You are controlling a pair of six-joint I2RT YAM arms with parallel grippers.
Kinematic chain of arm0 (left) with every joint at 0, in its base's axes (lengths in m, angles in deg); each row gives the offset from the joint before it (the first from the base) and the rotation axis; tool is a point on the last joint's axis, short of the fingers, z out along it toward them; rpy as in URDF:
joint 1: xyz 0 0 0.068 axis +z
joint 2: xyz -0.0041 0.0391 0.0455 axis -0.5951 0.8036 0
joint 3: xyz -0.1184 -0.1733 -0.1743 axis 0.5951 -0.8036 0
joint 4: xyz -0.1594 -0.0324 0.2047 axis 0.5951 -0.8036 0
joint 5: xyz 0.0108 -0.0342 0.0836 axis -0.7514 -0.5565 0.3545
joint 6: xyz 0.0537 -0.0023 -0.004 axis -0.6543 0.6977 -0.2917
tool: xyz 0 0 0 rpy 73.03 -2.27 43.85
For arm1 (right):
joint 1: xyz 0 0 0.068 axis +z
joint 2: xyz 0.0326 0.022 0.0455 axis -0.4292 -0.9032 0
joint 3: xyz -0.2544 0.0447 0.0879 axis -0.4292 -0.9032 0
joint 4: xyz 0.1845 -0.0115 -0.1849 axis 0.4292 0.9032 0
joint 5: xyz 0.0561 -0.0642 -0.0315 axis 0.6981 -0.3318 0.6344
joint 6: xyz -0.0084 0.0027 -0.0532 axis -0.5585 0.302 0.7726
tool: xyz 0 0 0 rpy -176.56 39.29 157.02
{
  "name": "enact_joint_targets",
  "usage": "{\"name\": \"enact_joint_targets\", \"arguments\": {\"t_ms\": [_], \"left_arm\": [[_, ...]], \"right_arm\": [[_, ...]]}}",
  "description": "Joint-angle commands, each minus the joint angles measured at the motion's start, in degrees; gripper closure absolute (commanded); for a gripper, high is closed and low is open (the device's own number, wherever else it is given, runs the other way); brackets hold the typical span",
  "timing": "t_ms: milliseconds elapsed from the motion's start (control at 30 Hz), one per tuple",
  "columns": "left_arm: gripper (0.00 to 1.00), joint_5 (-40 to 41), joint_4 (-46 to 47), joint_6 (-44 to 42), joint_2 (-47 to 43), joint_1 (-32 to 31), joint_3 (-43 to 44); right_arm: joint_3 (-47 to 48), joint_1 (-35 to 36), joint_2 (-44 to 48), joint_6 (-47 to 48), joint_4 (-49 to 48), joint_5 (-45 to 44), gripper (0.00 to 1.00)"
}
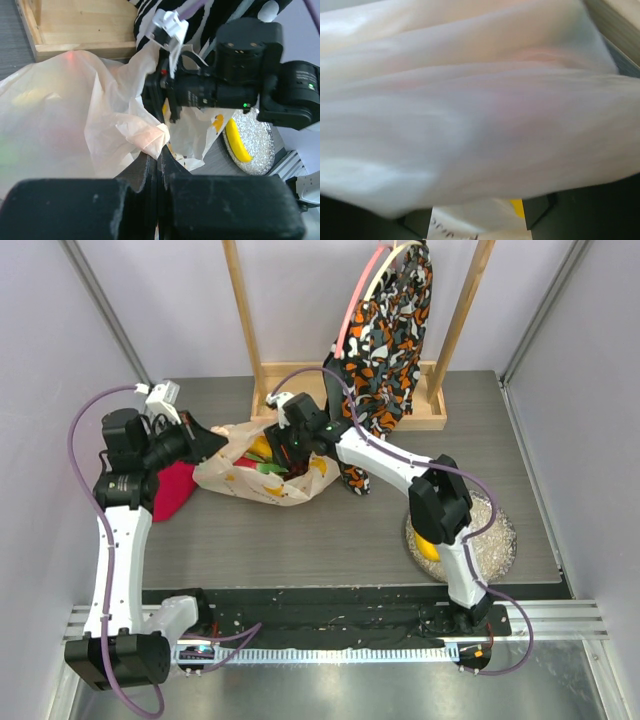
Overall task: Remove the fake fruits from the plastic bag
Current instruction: Take out the fake fruit from the plastic bag.
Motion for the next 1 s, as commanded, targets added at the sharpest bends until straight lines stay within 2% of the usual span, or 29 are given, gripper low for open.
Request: {"name": "enact_joint_targets", "arguments": {"t_ms": [0, 167, 300, 567, 633, 700, 733, 833, 933, 967], "left_arm": [[1.0, 0.19, -0.36, -1.27, -2.29, -0.22, -0.52], [1.0, 0.37, -0.62, -1.27, -2.64, 0.04, -0.87], [1.0, 0.37, -1.24, -1.36, -2.56, 0.13, -0.7], [1.0, 0.54, -1.24, -1.19, -2.38, 0.48, -0.7], [1.0, 0.54, -0.8, -1.18, -2.2, 0.48, -0.7], [1.0, 0.54, -0.45, -0.83, -2.03, 0.49, -0.7], [1.0, 0.63, -0.18, -0.75, -2.03, 0.48, -0.52], [1.0, 0.8, 0.26, -0.74, -2.12, 0.48, -0.52], [1.0, 0.89, 0.87, -0.66, -2.2, 0.4, -1.31], [1.0, 0.89, 1.13, -0.48, -2.12, 0.48, -1.57]], "right_arm": [[7.37, -0.94, -2.54, -10.27, -0.99, -7.74, 0.35], [12.47, -0.67, -8.18, -11.68, -1.7, -13.78, 0.32], [16.78, -0.76, -12.66, -11.24, -1.26, -14.16, 0.3], [11.61, -0.76, -10.92, -11.69, 1.11, -13.45, 0.31], [9.94, -0.85, -9.95, -10.11, 1.12, -12.93, 0.42], [9.15, -1.37, -8.28, -8.53, 1.11, -11.79, 0.7], [8.88, -1.64, -7.67, -7.91, 1.11, -10.39, 0.76], [8.35, -2.86, -3.1, -6.33, 1.81, -7.23, 0.82], [7.21, -4.36, 4.36, -4.66, 2.34, 2.26, 0.85], [7.21, -4.71, 5.95, -4.13, 2.87, 7.93, 0.86]]}}
